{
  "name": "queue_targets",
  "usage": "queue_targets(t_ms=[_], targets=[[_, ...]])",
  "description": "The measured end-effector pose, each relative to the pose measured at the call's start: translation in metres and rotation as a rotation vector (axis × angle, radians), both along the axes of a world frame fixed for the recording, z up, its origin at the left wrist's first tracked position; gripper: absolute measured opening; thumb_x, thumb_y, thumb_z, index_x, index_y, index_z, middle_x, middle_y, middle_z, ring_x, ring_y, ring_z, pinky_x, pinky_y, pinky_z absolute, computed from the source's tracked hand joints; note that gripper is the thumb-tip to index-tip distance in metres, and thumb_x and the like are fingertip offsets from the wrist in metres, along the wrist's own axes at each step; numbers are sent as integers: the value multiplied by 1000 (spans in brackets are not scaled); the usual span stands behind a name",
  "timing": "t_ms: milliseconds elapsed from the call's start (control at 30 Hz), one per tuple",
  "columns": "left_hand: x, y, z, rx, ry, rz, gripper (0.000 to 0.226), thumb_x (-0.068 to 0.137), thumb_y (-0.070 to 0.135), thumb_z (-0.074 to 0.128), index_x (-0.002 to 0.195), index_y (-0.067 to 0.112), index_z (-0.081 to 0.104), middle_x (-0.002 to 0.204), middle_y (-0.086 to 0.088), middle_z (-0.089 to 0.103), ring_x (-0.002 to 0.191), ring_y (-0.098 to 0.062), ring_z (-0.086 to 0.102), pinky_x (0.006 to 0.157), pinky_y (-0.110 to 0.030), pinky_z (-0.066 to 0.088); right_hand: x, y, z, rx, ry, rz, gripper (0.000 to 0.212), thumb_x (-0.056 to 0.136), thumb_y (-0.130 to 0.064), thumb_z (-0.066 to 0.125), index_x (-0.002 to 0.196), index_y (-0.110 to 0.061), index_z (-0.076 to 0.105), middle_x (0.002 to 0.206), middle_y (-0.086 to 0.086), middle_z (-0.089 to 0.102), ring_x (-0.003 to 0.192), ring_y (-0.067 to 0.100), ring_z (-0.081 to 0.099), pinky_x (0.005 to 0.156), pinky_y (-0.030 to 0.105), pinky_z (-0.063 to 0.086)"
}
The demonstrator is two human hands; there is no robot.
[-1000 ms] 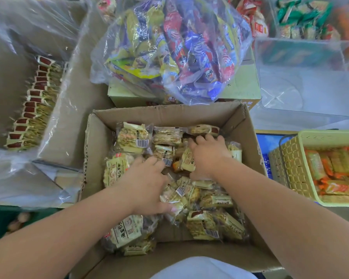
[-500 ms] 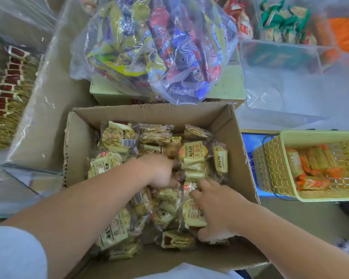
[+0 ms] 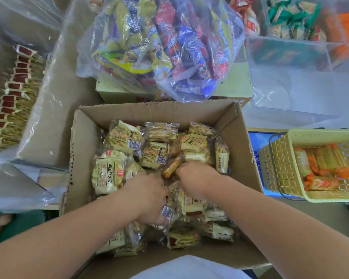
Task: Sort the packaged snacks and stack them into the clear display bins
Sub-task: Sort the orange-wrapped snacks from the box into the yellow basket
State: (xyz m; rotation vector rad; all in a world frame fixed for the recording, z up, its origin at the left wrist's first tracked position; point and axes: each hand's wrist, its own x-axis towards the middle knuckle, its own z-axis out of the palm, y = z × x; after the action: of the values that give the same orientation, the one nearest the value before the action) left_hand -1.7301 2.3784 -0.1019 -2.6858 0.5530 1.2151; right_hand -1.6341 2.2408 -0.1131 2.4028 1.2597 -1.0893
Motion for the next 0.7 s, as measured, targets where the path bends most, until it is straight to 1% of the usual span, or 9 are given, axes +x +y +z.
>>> queue_targets(t_ms=[67,100,200,267,367,433,500,600,700], targets=[[-8,6,4,-13,-28,-8,90,86,83,40,149,18,44,140,-10,54,126,-31,50,107,-47,38,6,1,-3,-79,-66,25,26,95,-27,54,115,-13,63,111,9,66,89,28,60,77,41,50],[-12,10,6,-28,-39,-1,90,86,83,40,149,19,43,141,-9,53,127,-31,50,108,-47,36,11,-2,-5,-105,-87,28,44,93,-35,57,131,-13,57,125,10,64,101,30,60,84,42,48],[-23,19,10,-72,-86,38,91,85,85,39,149,21,43,144,-7,50,130,-30,47,113,-46,31,25,-18,-9,-152,-82,57,109,83,-54,68,162,-16,4,168,6,20,150,28,28,117,48,31],[-27,20,12,-93,-109,57,90,85,85,39,148,21,44,144,-7,51,131,-29,46,115,-46,28,29,-23,-14,-82,-23,36,110,83,-44,71,163,-22,-2,170,3,9,154,27,18,121,47,26],[-30,19,14,-123,-141,55,87,85,84,41,145,21,46,139,-6,54,128,-28,47,114,-45,28,35,-20,-22,78,127,-164,79,96,-14,55,163,-23,14,167,6,23,150,27,28,118,37,34],[-30,20,13,-145,-147,64,87,84,84,42,146,22,46,139,-4,55,128,-27,48,116,-44,27,40,-14,-26,138,118,-234,71,99,-3,46,162,-25,21,160,9,38,139,30,46,105,34,47],[-29,21,11,-173,-151,82,89,82,85,44,146,23,46,138,-2,55,129,-26,48,118,-44,26,41,-6,-29,151,73,-223,70,99,0,46,160,-27,27,148,12,52,121,32,58,90,35,54],[-28,22,8,-199,-150,100,89,81,85,46,145,24,47,135,-1,56,127,-25,49,117,-44,28,40,6,-30,32,36,-131,70,95,-2,54,156,-26,32,123,12,65,102,33,63,84,44,59],[-26,22,3,-195,-159,103,90,79,86,47,142,22,50,131,-1,58,124,-25,51,115,-44,32,41,7,-26,-108,2,-8,97,86,2,65,162,-28,11,121,12,66,92,31,65,76,45,61]])
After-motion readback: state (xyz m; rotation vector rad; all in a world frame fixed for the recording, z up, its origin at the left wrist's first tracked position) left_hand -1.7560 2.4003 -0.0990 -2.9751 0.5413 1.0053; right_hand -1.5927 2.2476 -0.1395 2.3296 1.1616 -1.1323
